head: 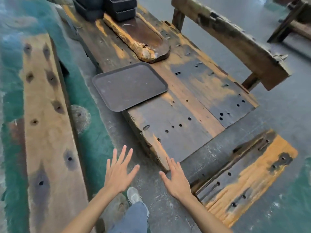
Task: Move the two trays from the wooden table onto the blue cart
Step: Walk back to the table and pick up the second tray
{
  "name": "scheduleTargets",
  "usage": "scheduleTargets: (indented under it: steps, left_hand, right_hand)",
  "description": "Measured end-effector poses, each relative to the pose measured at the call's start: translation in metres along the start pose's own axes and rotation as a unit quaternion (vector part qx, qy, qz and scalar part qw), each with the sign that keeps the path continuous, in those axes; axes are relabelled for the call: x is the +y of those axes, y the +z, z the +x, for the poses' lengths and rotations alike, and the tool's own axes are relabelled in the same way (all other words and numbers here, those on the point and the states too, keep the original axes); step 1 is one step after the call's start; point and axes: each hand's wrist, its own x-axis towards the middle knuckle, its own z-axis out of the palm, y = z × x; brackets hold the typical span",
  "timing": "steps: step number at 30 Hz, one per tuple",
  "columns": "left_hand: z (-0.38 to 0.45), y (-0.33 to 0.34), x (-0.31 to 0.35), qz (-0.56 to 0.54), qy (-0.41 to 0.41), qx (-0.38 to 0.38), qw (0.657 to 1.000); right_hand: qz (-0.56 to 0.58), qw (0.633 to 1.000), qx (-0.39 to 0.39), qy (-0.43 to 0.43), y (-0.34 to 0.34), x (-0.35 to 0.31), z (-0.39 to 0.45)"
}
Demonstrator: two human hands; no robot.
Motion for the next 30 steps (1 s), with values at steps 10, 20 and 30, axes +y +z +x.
scheduleTargets:
  steps: [10,20,30]
  left_hand:
    - [0.093,-0.069,-0.045,-0.058,-0.046,0.051,0.996]
    - [0.178,-0.111,-0.077,-0.024,-0.041,0.071,0.996]
    - [0.328,-0.155,-0.116,0.032,-0.018,0.001,0.999]
  right_hand:
    - [0.021,0.996,-0.025,-0.078,-0.024,-0.100,0.118]
    - [0.015,0.996,-0.020,-0.086,-0.028,-0.140,0.207]
    - [0.061,0.998,0.009,-0.031,-0.038,-0.203,0.347]
